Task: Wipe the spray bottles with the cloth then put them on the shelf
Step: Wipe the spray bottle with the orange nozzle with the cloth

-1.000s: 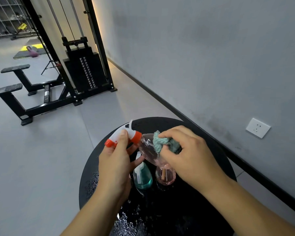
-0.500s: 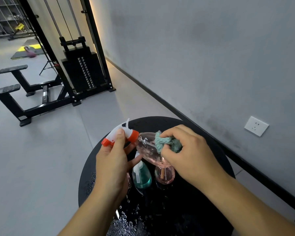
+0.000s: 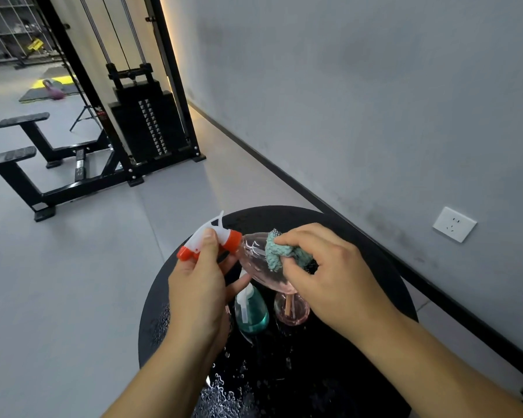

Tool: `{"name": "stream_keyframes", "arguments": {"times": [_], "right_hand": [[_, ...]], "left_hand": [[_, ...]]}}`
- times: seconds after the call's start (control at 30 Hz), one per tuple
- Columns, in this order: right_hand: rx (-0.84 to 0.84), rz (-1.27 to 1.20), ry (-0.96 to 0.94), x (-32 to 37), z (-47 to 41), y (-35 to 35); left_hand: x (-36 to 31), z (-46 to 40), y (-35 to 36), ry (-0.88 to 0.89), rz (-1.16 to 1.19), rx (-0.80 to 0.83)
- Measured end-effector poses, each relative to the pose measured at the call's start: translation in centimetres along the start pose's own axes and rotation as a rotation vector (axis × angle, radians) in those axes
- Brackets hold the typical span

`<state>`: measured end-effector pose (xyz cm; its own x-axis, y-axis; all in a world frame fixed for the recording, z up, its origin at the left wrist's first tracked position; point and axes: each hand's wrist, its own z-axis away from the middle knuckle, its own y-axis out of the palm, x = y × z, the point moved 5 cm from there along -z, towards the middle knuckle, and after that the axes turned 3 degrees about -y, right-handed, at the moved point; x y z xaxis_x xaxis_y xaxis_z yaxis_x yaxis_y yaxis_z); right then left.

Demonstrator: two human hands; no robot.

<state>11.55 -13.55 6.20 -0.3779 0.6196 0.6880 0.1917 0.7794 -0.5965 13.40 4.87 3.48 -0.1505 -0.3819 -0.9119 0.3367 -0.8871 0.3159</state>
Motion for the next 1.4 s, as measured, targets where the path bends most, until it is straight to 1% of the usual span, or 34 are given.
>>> {"name": "stream_keyframes", "arguments": {"times": [0.07, 0.27, 0.43, 0.63, 0.87, 1.07, 1.2, 1.4], "right_hand": [[-0.002, -0.008, -0.021, 0.2, 0.0, -0.1], [-0.046, -0.020, 0.051, -0.6, 0.0, -0.5], [-0.010, 0.003, -0.058, 0.9, 0.1, 0.0], [-0.041, -0.061, 0.031, -0.1, 0.0, -0.8], [-0.014, -0.149, -0.029, 0.9, 0.2, 0.2], [0.009, -0.217, -0.001, 0.7, 0.1, 0.5], [0.045, -0.228, -0.025, 1.0, 0.6, 1.1], [0.003, -0.239, -0.085, 1.6, 1.0, 1.3]], "left_hand": [[-0.3, -0.1, -0.2, 0.001, 0.013, -0.012], [-1.6, -0.4, -0.7, 0.024, 0.046, -0.034], [-0.9, -0.1, -0.3, 0.003, 0.020, -0.006], [-2.1, -0.8, -0.9, 0.032, 0.021, -0.016], [-1.6, -0.9, -1.1, -0.002, 0.040, -0.027], [-1.5, -1.3, -1.3, 0.010, 0.068, -0.039], [-1.3, -1.6, -1.3, 0.013, 0.073, -0.051], [-1.4, -1.5, -1.3, 0.032, 0.059, -0.093]]}}
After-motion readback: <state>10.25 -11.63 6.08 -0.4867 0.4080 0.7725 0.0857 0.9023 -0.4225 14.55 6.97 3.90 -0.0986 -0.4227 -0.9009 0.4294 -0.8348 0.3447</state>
